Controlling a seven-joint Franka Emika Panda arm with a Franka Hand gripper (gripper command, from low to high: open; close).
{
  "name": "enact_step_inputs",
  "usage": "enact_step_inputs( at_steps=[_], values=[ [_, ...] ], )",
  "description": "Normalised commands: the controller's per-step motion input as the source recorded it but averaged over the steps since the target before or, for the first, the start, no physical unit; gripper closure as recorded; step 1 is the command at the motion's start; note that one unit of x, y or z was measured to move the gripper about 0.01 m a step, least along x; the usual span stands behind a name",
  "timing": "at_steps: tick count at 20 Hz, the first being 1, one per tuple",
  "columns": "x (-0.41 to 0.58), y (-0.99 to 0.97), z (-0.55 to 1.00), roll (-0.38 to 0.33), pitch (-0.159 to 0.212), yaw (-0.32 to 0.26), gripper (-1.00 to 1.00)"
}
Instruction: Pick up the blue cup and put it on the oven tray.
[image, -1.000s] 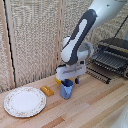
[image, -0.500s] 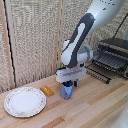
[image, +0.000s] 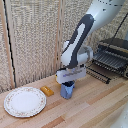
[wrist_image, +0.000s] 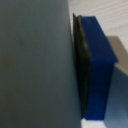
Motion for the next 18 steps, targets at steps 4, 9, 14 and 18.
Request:
enact_step_inputs(
  at_steps=[4, 9, 14, 18],
  values=[
    [-0.057, -0.04, 0.49, -0.005, -0.063, -0.185, 1.00],
    [-0.071, 0.00, 0.87, -0.013, -0.093, -0.236, 1.00],
    [0.033, 0.03, 0.80, -0.023, -0.106, -0.263, 1.00],
    [0.164, -0.12, 0.64, -0.050, -0.092, -0.252, 1.00]
  ],
)
